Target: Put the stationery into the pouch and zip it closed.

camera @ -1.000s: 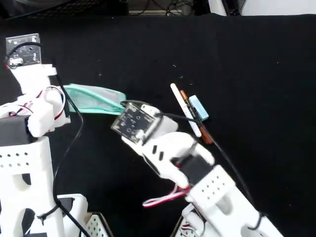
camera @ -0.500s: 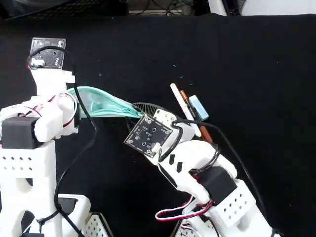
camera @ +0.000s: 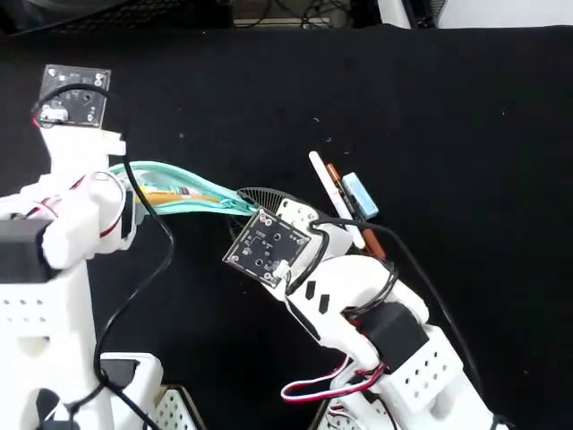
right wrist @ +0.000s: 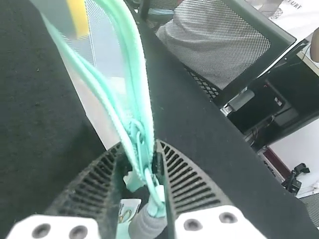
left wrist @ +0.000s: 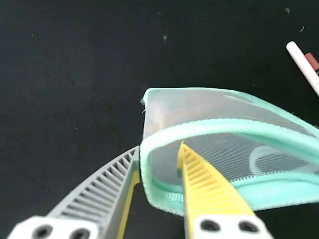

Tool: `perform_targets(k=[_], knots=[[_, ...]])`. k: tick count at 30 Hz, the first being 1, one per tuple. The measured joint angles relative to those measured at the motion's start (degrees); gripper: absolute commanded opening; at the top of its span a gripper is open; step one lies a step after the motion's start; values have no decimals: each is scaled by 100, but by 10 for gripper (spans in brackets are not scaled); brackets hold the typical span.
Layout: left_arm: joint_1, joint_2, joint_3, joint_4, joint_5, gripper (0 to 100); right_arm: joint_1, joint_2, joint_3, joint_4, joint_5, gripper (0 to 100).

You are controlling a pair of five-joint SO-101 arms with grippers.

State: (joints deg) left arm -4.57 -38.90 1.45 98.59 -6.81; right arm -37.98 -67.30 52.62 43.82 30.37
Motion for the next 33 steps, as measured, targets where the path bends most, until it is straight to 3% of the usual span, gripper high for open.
perform_targets(k=[3,6,13,18,20,22,25,33], knots=[[0,290,0,0,-18,117,53,0,0,9,0,12],[0,466,-9,-9,-18,23,246,0,0,9,0,12],[35,475,-9,-26,-18,30,396,9,9,-404,-9,12],[26,501,-26,-18,-18,30,440,466,9,-870,-413,15],[9,563,-26,-26,-18,30,466,721,9,-967,-554,53],[9,554,53,-123,-18,30,492,897,-141,-914,-607,165],[9,510,220,-237,-18,30,466,923,-475,-281,-633,288],[26,501,527,-360,-44,30,70,-220,-1960,2453,-659,237]])
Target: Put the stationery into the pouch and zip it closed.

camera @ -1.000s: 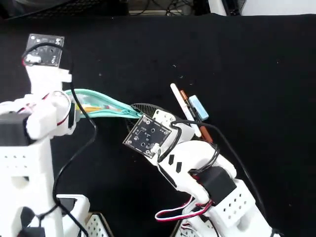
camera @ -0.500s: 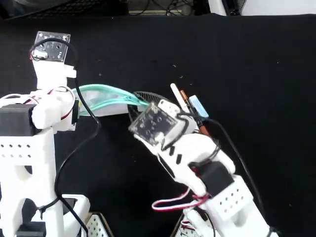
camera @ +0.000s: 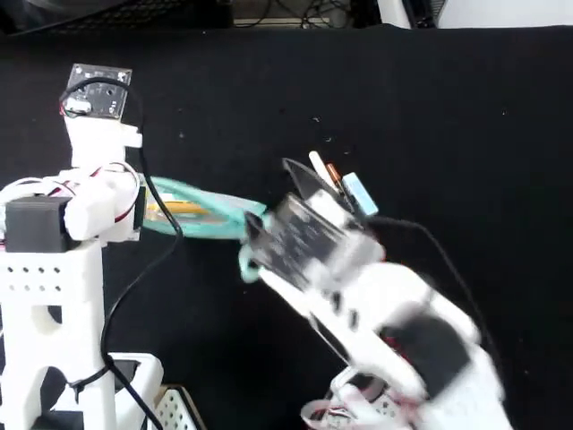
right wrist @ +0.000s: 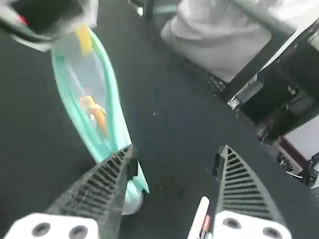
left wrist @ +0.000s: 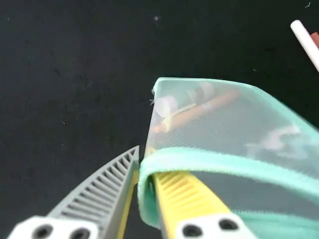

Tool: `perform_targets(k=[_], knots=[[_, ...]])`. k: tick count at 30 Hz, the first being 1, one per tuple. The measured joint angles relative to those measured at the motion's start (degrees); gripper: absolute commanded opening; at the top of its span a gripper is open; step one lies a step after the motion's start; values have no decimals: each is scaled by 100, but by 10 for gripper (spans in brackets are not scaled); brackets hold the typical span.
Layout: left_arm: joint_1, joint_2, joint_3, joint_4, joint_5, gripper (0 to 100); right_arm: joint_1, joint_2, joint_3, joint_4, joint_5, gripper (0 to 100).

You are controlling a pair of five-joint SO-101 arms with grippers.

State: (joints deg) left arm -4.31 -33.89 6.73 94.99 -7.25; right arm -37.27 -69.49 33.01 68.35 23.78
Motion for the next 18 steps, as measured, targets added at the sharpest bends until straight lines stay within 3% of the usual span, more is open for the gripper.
perform_targets(k=[4,8,13,18], knots=[[0,0,9,0,9,30,141,-545,-316,677,-237,237],[-62,0,9,0,9,30,1090,-563,-70,633,-870,234],[-563,-18,220,-9,-18,30,2409,475,1257,-536,-1037,206],[-633,-44,448,-404,-26,30,2664,2022,2303,-2303,-1055,103]])
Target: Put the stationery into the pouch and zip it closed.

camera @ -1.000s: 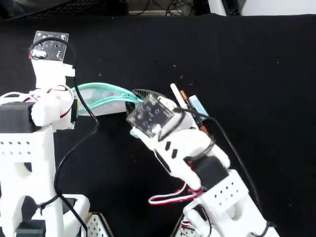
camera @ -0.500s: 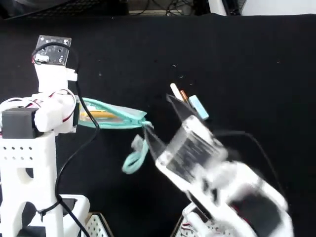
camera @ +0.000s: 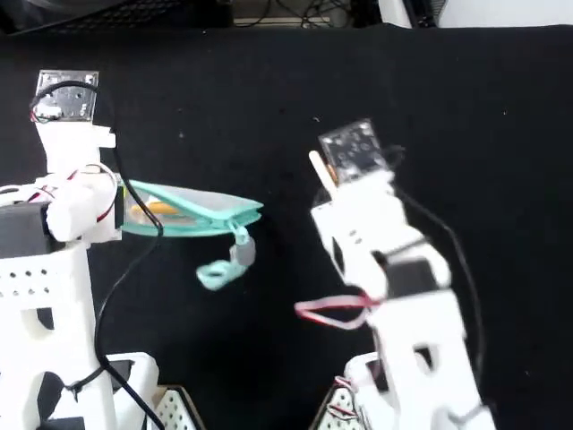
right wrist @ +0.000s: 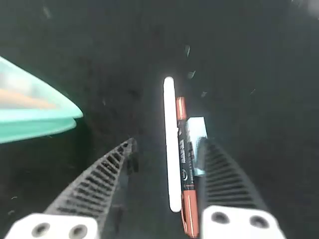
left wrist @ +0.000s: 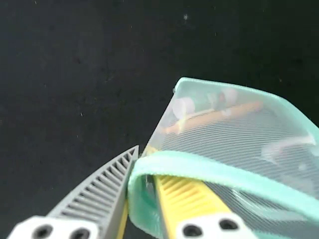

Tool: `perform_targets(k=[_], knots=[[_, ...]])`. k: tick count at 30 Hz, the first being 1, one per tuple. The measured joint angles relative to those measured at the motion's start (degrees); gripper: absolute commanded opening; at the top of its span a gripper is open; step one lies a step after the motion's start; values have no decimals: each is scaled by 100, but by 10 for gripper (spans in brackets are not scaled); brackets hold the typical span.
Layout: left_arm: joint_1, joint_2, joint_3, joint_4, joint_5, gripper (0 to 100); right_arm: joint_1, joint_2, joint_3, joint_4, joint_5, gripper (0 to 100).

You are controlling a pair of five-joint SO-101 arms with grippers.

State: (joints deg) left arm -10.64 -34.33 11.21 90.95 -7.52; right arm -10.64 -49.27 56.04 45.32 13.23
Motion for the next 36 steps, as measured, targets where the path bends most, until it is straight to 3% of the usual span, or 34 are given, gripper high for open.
perform_targets(k=[7,17,26,36], knots=[[9,-9,378,-633,0,31,53,2154,-9,-1389,0,211],[747,-9,545,-1301,0,30,62,4404,-897,-1670,0,182],[835,-9,695,-1582,0,30,62,4809,-1169,-1670,519,181],[835,-26,1081,-1662,-9,30,62,4862,-1178,-1670,598,181]])
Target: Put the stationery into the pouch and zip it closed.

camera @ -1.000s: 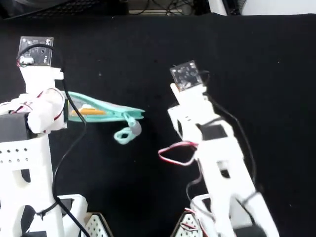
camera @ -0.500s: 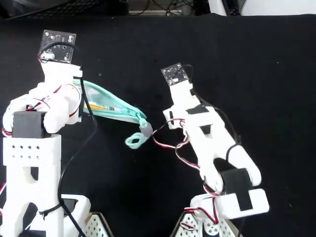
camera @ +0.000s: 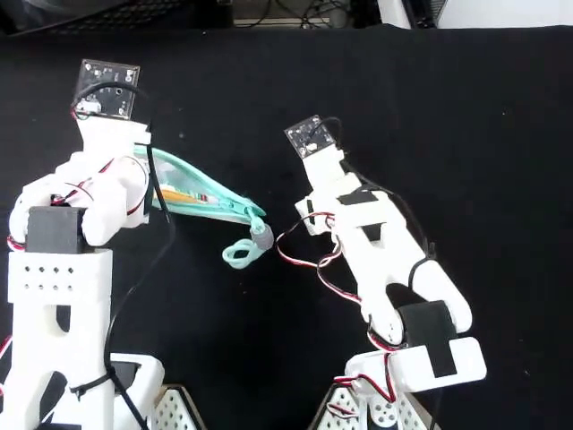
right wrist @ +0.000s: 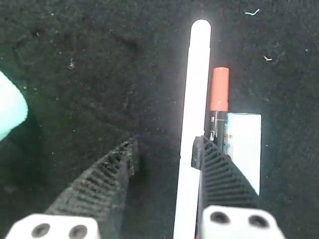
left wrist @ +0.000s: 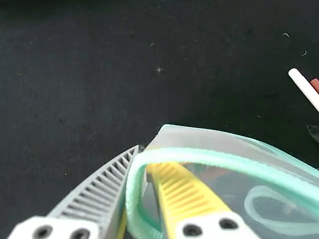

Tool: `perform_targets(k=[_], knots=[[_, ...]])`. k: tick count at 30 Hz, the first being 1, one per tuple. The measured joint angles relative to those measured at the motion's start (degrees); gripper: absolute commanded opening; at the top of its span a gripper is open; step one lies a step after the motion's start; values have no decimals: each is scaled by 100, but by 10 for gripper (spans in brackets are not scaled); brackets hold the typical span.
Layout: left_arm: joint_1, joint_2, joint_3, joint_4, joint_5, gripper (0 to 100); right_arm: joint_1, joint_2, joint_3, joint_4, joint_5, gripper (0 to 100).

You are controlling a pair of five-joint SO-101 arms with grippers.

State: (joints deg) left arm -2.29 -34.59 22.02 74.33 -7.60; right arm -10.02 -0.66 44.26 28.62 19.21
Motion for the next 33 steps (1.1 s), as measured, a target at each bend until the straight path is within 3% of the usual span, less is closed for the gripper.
perform_targets(k=[4,8,14,18,23,28,33], knots=[[0,-9,97,0,0,30,105,123,-167,9,0,168],[0,-18,176,0,0,30,114,185,-325,255,0,8],[0,-18,273,-114,26,30,114,193,-369,431,0,11],[0,-35,290,-158,35,30,105,176,-369,853,387,14],[0,-35,290,-158,35,30,105,-563,-255,1125,404,24],[0,-35,290,-158,44,30,97,-1327,-246,1108,176,201],[18,-35,290,-158,44,30,97,-958,-791,844,149,84]])
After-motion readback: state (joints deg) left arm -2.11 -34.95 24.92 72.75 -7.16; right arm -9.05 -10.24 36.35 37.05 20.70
